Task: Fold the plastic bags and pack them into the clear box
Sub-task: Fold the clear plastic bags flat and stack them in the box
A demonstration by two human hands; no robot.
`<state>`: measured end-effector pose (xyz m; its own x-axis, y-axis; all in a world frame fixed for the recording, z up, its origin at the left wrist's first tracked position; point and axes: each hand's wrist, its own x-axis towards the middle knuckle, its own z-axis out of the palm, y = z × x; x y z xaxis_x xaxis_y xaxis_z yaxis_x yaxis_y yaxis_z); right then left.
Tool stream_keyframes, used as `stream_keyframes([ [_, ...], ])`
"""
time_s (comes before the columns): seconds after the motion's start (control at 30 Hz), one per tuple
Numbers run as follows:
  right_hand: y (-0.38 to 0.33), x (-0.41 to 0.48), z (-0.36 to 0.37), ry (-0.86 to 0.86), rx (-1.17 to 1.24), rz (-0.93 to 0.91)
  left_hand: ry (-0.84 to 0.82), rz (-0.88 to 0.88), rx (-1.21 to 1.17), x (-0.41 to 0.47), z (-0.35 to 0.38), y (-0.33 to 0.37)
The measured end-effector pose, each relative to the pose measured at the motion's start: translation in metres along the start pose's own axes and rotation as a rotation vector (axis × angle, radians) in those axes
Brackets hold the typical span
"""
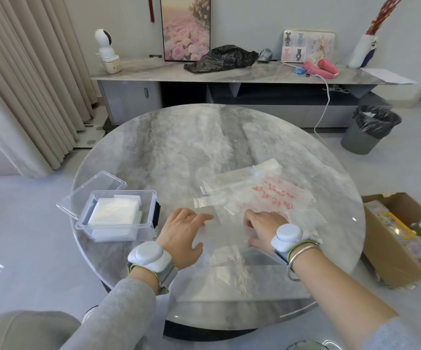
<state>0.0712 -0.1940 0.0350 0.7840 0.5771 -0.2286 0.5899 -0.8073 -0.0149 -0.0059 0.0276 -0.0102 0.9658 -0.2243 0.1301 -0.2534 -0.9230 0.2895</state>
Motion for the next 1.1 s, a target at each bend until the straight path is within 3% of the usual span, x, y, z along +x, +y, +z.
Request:
stream_keyframes([
  [0.4, 0.046, -0.003, 0.023, -0.089, -0.330, 0.101, 0.177, -0.036, 0.313, -0.011, -0.002, -0.010],
  [1.1, 0.070, -0.032, 0.018, -0.154, -0.345, 0.470, 0.168, -0.357, 0.504, -0.020, -0.006, -0.011],
])
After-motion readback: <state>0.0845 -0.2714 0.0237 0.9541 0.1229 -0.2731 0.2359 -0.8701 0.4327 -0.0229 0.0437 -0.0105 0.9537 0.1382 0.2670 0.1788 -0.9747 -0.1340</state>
